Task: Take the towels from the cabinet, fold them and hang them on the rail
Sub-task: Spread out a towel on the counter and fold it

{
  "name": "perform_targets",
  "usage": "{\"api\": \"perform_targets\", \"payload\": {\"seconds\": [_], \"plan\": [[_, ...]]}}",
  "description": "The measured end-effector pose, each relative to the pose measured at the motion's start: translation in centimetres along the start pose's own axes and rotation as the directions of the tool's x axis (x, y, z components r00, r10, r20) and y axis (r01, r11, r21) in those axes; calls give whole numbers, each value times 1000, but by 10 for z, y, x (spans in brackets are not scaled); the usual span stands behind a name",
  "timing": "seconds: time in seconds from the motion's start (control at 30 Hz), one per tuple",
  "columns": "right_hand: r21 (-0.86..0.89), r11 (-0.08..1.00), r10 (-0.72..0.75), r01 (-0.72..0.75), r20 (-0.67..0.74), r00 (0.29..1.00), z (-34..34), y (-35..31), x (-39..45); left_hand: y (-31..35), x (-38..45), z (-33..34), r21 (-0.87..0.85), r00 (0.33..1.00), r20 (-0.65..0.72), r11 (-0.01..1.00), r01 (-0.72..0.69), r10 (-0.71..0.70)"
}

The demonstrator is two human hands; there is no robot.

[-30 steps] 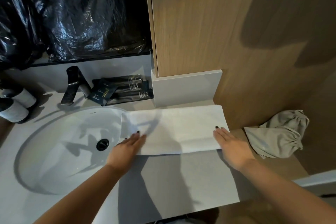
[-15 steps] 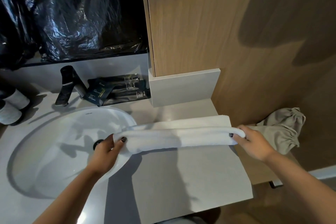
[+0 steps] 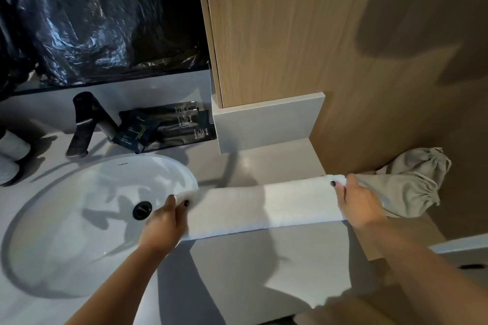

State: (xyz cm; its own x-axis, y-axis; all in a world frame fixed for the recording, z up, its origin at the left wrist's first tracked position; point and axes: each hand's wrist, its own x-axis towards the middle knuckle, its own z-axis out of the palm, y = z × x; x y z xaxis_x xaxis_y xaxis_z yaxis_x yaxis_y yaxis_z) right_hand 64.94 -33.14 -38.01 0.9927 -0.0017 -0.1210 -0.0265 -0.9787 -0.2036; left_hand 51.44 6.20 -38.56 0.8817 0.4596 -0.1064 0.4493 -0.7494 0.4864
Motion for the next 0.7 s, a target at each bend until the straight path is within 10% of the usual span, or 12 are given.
{"api": "perform_targets", "payload": {"seconds": [0.33,0.57,0.7], "plan": [[-199,977,-86,82,-15,996,-8,-11,10,-12,-10,-14,-271,987,161,960,65,-22],[-55,996,-73,76,50,996,-4,-3,10,-5,-17,-23,-590,866,402,639,493,-297],[-30,998,-57,60,80,995,-6,-6,12,2,-23,-12,-650,860,387,563,510,-332]]}}
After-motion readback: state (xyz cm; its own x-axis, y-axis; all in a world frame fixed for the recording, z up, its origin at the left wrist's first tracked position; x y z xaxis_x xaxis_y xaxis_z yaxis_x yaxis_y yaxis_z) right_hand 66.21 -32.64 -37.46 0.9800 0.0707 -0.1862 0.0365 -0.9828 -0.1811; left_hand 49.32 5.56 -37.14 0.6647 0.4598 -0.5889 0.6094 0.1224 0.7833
